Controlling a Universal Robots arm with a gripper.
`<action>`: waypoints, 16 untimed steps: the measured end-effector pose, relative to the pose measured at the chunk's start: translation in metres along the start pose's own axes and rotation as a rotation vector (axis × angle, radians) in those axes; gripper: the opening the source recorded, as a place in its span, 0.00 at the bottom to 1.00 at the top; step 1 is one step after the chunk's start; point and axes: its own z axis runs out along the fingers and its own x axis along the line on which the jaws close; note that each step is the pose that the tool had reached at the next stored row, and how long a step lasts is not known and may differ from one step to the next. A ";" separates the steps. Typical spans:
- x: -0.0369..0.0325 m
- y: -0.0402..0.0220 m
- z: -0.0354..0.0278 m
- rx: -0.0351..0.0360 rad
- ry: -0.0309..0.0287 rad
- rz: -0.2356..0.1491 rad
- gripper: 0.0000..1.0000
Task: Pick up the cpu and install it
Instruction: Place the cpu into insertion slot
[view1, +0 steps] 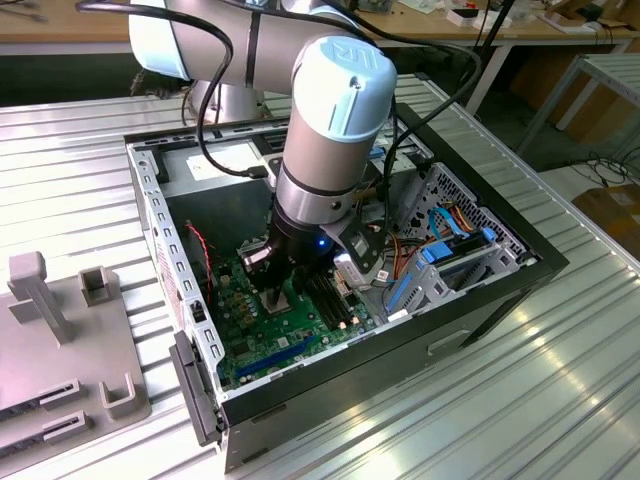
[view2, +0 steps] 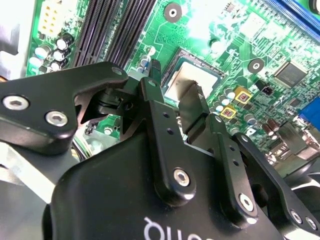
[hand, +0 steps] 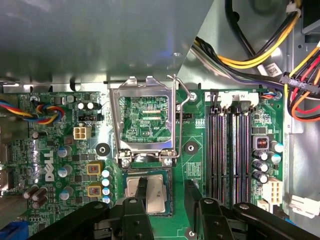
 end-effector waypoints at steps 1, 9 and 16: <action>0.0000 0.0002 0.0000 0.0000 0.0000 0.000 0.43; -0.0010 -0.0019 0.0004 0.0001 0.0001 0.001 0.43; -0.0015 -0.0060 -0.0008 0.0001 0.0001 0.003 0.43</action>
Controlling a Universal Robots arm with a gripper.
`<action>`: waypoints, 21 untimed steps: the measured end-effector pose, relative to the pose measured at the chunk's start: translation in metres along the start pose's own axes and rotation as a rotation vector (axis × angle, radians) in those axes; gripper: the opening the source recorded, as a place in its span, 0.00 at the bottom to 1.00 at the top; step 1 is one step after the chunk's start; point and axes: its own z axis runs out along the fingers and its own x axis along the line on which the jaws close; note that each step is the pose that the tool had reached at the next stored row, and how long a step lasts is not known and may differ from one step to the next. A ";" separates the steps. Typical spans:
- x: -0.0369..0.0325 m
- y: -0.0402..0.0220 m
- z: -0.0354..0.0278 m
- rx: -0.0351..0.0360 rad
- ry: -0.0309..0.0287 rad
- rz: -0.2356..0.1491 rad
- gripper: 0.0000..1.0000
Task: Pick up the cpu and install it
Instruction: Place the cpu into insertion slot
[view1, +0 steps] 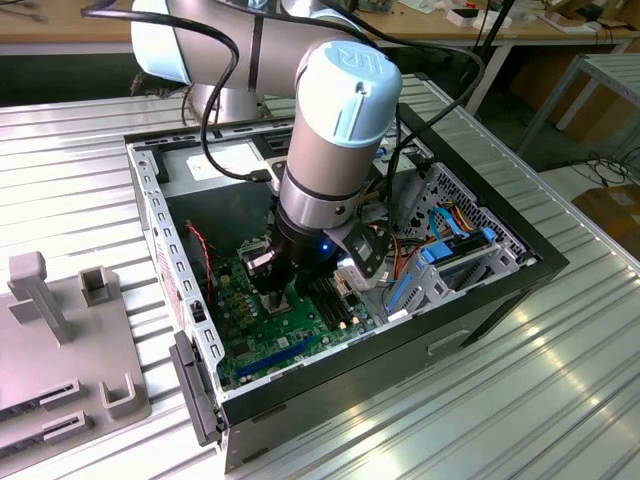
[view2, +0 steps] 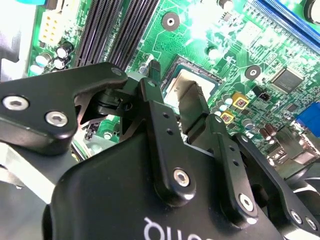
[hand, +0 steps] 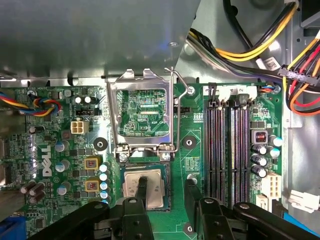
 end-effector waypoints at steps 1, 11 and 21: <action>0.0001 0.0000 -0.0014 -0.0001 0.0000 0.000 0.43; 0.0126 -0.0001 -0.0041 -0.0005 -0.0001 0.000 0.43; 0.0134 0.0005 0.0011 -0.0048 -0.0022 -0.001 0.56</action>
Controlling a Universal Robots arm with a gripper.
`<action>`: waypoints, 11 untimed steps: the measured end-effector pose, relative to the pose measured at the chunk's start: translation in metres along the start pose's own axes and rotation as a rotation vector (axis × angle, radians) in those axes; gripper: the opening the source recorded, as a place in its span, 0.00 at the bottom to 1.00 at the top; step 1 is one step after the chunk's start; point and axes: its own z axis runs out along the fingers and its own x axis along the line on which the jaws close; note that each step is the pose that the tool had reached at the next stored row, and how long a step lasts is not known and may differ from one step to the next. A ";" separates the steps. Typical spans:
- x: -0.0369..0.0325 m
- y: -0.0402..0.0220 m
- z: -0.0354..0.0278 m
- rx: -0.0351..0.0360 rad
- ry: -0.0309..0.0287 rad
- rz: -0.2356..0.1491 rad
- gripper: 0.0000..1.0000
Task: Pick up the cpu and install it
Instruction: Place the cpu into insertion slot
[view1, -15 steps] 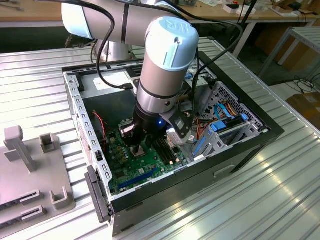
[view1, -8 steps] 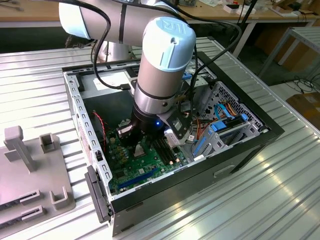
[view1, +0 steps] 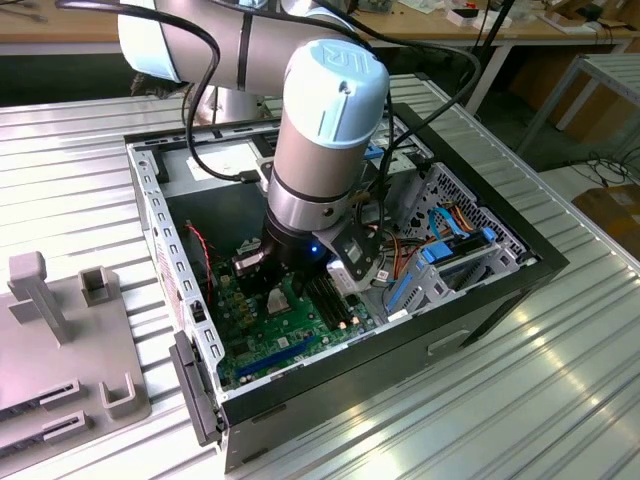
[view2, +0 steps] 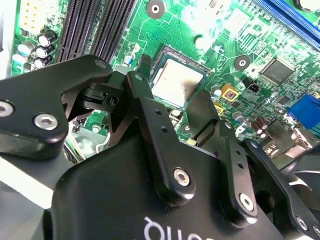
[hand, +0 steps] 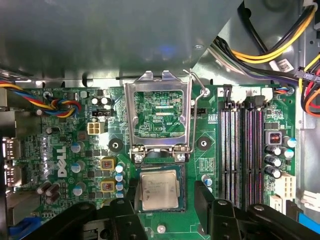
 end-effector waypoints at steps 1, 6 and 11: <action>0.0002 0.0000 0.0002 -0.0005 -0.0002 0.000 0.56; 0.0009 0.0001 0.0005 -0.0009 -0.0004 0.000 0.56; 0.0012 0.0001 0.0005 -0.0009 -0.0004 -0.004 0.56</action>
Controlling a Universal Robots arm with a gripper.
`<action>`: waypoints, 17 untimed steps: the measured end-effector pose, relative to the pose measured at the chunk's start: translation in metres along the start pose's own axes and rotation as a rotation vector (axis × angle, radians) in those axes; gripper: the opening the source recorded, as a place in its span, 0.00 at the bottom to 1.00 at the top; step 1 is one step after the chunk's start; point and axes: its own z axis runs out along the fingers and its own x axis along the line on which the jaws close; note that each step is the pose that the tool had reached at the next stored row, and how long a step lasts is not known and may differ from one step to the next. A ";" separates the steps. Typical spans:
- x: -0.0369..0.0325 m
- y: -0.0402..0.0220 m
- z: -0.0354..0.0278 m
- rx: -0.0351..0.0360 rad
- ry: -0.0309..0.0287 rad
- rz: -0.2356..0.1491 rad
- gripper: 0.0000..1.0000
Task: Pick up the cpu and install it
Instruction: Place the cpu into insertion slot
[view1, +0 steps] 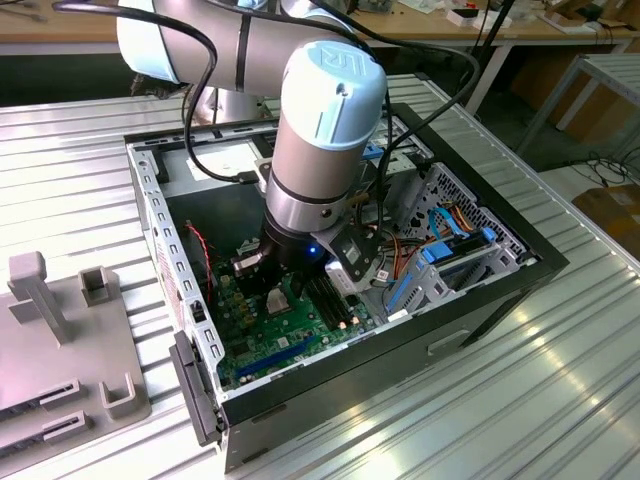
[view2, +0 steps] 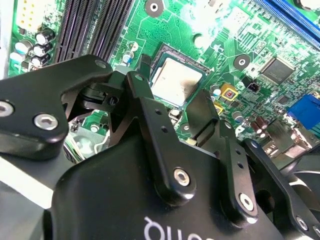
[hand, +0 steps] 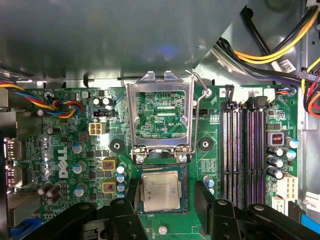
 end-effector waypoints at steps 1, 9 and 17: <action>0.0001 0.0000 0.0000 0.0000 0.0000 -0.001 0.56; 0.0018 -0.0001 0.0003 0.0002 0.0002 -0.003 0.56; 0.0017 0.0000 0.0009 0.0001 0.0001 -0.003 0.48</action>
